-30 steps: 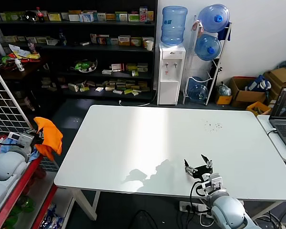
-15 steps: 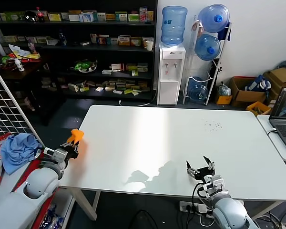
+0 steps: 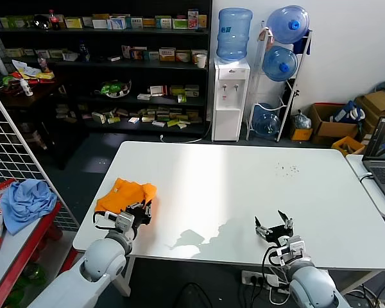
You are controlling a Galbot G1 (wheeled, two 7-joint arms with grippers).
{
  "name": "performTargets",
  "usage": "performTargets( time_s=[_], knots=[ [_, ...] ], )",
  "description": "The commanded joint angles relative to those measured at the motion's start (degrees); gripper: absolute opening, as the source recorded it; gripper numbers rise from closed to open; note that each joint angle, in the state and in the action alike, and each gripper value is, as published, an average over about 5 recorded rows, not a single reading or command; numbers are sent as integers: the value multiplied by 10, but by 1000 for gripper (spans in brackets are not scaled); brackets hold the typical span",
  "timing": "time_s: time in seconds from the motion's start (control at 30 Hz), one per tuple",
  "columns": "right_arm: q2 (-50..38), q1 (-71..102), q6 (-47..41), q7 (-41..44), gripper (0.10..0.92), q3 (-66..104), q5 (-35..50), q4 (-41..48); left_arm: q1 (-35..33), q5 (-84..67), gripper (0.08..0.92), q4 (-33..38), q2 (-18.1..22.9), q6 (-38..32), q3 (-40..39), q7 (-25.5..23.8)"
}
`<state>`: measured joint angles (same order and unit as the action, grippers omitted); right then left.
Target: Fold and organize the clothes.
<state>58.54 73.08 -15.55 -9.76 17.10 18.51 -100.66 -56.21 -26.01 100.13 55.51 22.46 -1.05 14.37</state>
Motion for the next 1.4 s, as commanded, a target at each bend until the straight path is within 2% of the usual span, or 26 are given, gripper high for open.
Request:
performTargets(
  time_s=[0.03,0.37,0.53,0.63,0.87,0.97,1.13,1.27,1.4],
  knots=[
    [-3,8,1,-1,823,16,0,-1,8,0,152,-22,164,-4,-85,23],
    [-2,19,2,-2,823,27,-2,-2,27,0,152,-89,288,-39,-99,33],
    [2,20,0,-4,823,25,-6,-7,44,2,165,-154,346,-134,-86,54],
    [1,19,0,-4,823,24,-6,-11,51,-10,227,-171,354,-198,-77,42],
    [8,12,5,-7,823,19,-15,-10,47,-30,434,-169,336,-340,-57,-20],
    [9,9,6,-8,823,15,-18,-14,38,-21,521,-148,318,-359,-49,-21],
    [6,4,14,-5,823,18,-18,-19,4,12,659,-104,245,-357,-30,-10],
    [15,1,43,9,823,32,-26,-9,-37,49,772,-95,187,-394,7,-21],
    [31,-5,70,37,823,50,-39,7,-77,85,818,-94,145,-430,55,-39]
  ],
)
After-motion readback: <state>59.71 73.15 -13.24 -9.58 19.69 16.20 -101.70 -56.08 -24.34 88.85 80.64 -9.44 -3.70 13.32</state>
